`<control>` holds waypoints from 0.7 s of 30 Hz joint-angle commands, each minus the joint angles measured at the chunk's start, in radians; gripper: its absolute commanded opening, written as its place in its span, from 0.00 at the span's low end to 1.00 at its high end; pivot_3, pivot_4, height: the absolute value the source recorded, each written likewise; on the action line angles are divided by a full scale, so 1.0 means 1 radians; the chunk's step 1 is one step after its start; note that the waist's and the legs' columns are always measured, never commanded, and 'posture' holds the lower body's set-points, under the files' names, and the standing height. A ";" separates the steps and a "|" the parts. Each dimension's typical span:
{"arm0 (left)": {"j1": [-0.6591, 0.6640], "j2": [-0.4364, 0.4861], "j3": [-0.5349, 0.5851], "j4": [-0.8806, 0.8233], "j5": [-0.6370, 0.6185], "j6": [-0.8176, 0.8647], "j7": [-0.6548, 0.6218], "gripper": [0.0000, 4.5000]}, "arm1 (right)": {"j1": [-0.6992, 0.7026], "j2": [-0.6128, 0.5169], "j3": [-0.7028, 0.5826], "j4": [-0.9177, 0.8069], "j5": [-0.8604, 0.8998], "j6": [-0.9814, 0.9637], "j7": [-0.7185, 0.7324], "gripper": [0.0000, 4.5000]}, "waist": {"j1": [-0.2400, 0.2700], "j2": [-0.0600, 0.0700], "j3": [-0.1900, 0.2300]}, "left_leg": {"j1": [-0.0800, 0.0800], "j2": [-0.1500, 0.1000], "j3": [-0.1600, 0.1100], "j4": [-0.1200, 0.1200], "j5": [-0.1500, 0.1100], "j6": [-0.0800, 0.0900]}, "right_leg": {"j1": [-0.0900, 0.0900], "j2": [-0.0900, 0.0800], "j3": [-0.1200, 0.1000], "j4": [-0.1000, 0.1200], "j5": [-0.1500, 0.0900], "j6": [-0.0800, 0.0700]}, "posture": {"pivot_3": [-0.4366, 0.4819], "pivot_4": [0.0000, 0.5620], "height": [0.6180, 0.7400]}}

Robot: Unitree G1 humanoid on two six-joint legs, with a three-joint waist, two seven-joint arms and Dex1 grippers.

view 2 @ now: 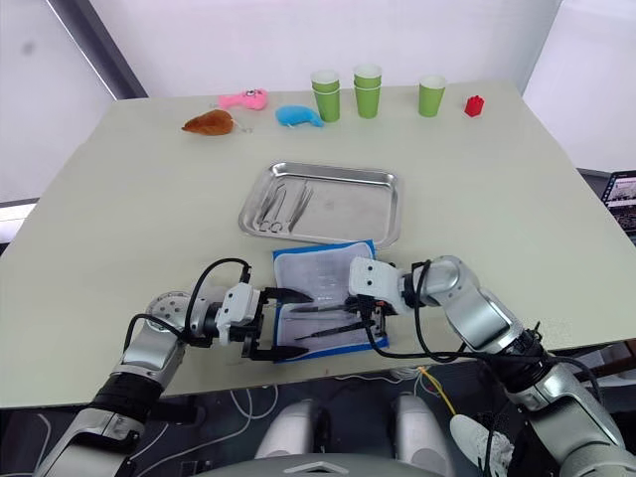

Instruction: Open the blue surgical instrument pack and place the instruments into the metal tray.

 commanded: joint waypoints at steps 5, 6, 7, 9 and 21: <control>0.043 0.000 -0.058 0.048 0.069 0.022 0.017 1.00 | -0.096 -0.043 0.015 -0.122 -0.044 0.084 0.002 0.02 | 0.001 0.001 0.001 | 0.000 0.000 0.000 0.000 0.000 0.000 | 0.000 0.000 0.000 0.000 0.000 0.000 | 0.48 0.27 1.00; 0.043 0.000 -0.059 0.049 0.069 0.022 0.018 1.00 | -0.104 -0.050 0.020 -0.130 -0.045 0.093 0.004 0.02 | 0.002 0.001 0.001 | 0.000 0.000 0.000 0.000 0.000 0.000 | 0.000 0.000 0.000 0.000 0.000 0.000 | 0.48 0.27 1.00; 0.042 0.000 -0.059 0.050 0.069 0.022 0.019 1.00 | -0.113 -0.057 0.025 -0.137 -0.046 0.102 0.005 0.02 | 0.002 0.001 0.001 | -0.001 0.000 0.000 0.000 0.000 0.000 | 0.000 -0.001 0.000 0.000 0.000 0.000 | 0.48 0.27 1.00; 0.042 0.000 -0.060 0.051 0.069 0.021 0.020 1.00 | -0.132 -0.070 0.033 -0.153 -0.049 0.125 0.011 0.02 | 0.003 0.001 0.001 | -0.001 0.000 0.000 0.000 0.000 0.000 | -0.001 -0.001 -0.001 -0.001 0.000 0.000 | 0.48 0.27 1.00; 0.046 -0.001 -0.062 0.055 0.070 0.020 0.021 1.00 | -0.154 -0.169 0.010 -0.206 -0.028 0.153 0.057 0.02 | 0.002 0.002 0.002 | -0.001 0.000 0.000 -0.001 0.000 0.000 | -0.001 -0.001 -0.001 -0.002 0.000 0.000 | 0.48 0.27 1.00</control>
